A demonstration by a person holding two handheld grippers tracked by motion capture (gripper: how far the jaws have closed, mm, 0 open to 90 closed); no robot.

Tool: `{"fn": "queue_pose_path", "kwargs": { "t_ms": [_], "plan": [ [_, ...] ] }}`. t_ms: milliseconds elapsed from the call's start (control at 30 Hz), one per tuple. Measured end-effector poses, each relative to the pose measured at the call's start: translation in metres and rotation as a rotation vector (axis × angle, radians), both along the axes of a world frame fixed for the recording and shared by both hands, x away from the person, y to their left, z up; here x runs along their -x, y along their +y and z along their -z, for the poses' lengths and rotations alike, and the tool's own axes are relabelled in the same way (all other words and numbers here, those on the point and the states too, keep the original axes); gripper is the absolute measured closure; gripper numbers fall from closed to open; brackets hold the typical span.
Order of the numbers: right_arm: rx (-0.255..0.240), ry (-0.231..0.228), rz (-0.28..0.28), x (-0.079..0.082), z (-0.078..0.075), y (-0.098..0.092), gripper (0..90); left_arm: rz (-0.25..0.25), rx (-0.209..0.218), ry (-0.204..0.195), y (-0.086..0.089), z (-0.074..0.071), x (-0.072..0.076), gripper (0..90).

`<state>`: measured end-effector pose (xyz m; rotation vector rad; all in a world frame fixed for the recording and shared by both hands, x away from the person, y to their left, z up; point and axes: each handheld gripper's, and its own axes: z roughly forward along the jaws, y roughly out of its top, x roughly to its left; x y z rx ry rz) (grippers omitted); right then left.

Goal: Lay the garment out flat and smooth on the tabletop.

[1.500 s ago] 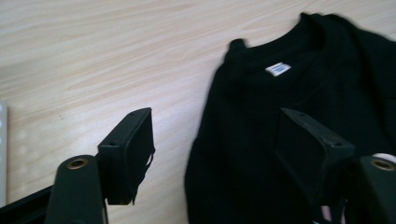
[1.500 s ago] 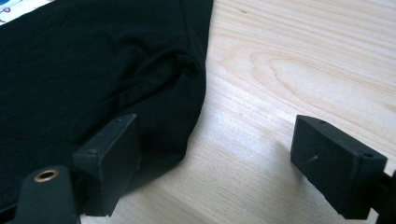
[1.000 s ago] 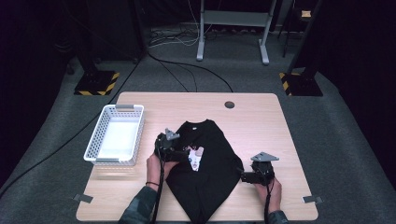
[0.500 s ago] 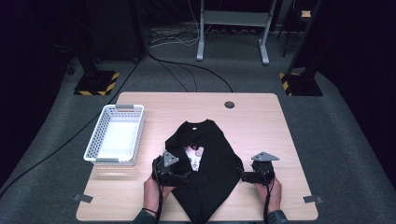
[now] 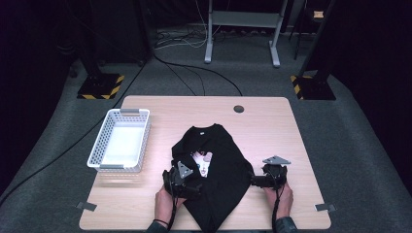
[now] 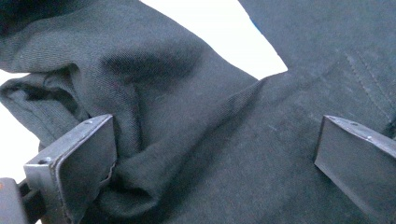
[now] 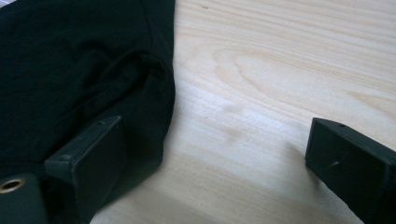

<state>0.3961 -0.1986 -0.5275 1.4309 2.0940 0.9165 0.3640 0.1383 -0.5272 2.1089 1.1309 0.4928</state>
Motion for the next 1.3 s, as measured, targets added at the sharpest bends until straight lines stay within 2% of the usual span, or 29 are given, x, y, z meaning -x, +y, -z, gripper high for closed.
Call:
{"fn": "queue_pose_path", "kwargs": {
  "t_ms": [400, 700, 867, 933, 1067, 1233, 1300],
  "plan": [
    [-0.001, 0.001, 0.056, -0.024, 0.0, -0.009, 4.8, -0.014, 0.007, -0.007, -0.014, 0.001, -0.015, 0.1],
    [-0.003, -0.001, 0.059, -0.027, -0.001, -0.011, 5.8, -0.016, 0.009, -0.003, -0.017, 0.001, -0.02, 0.1],
    [-0.021, -0.011, 0.015, -0.02, -0.001, -0.011, 7.0, -0.018, 0.007, -0.007, -0.017, 0.001, -0.019, 0.0],
    [-0.028, -0.025, 0.013, -0.017, -0.002, -0.01, 7.0, -0.018, 0.008, -0.007, -0.017, 0.001, -0.019, 0.0],
    [-0.052, -0.021, 0.001, -0.005, -0.002, -0.005, 8.2, -0.018, 0.008, -0.006, -0.017, 0.001, -0.019, 0.0],
    [-0.079, -0.04, -0.017, 0.016, -0.004, 0.009, 10.9, -0.018, 0.007, -0.007, -0.017, 0.001, -0.019, 0.0],
    [-0.083, -0.053, -0.038, 0.026, -0.007, 0.021, 11.9, -0.018, 0.005, -0.009, -0.017, 0.001, -0.019, 0.1]
  ]
}}
